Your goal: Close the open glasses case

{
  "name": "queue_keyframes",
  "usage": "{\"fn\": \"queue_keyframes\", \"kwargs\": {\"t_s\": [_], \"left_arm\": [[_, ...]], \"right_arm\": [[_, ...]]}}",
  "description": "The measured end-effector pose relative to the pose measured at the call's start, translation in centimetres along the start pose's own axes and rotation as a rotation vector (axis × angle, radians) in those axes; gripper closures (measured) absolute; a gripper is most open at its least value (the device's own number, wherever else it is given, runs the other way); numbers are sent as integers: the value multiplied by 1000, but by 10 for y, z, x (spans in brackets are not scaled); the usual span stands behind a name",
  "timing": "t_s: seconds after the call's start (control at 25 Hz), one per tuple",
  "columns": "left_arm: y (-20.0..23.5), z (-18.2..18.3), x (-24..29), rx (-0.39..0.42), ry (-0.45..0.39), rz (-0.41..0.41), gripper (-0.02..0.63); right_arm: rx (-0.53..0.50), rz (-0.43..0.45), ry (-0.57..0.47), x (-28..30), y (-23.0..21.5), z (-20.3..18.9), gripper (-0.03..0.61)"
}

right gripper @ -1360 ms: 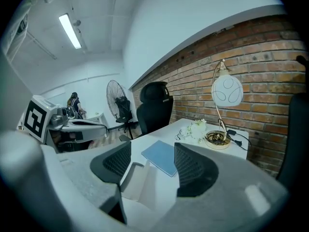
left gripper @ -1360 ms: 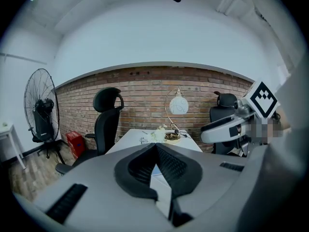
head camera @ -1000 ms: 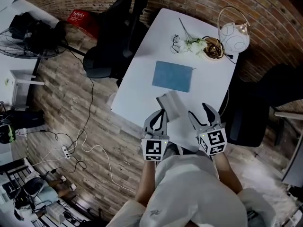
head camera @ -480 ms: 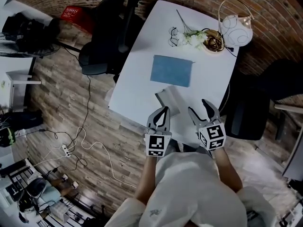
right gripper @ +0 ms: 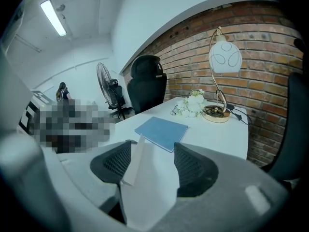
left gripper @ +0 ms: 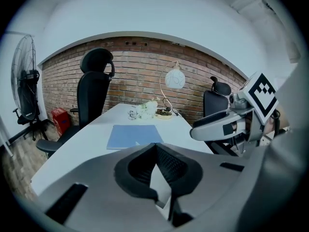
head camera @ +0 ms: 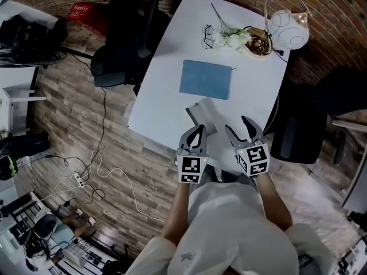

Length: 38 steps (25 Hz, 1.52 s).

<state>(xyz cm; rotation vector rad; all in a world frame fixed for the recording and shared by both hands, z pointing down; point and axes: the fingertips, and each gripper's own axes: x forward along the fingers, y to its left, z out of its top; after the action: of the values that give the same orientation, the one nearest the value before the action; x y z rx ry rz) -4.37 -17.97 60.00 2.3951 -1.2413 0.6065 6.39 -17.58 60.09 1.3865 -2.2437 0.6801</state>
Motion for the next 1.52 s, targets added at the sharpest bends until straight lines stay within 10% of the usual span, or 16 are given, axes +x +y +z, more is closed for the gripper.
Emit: {"fn": "queue_keyframes", "kwargs": {"t_s": [1.52], "left_arm": [[-1,-55,51,-43,155,-15,609]], "right_arm": [[-42,-1,121,55,-2,-47,298]]}}
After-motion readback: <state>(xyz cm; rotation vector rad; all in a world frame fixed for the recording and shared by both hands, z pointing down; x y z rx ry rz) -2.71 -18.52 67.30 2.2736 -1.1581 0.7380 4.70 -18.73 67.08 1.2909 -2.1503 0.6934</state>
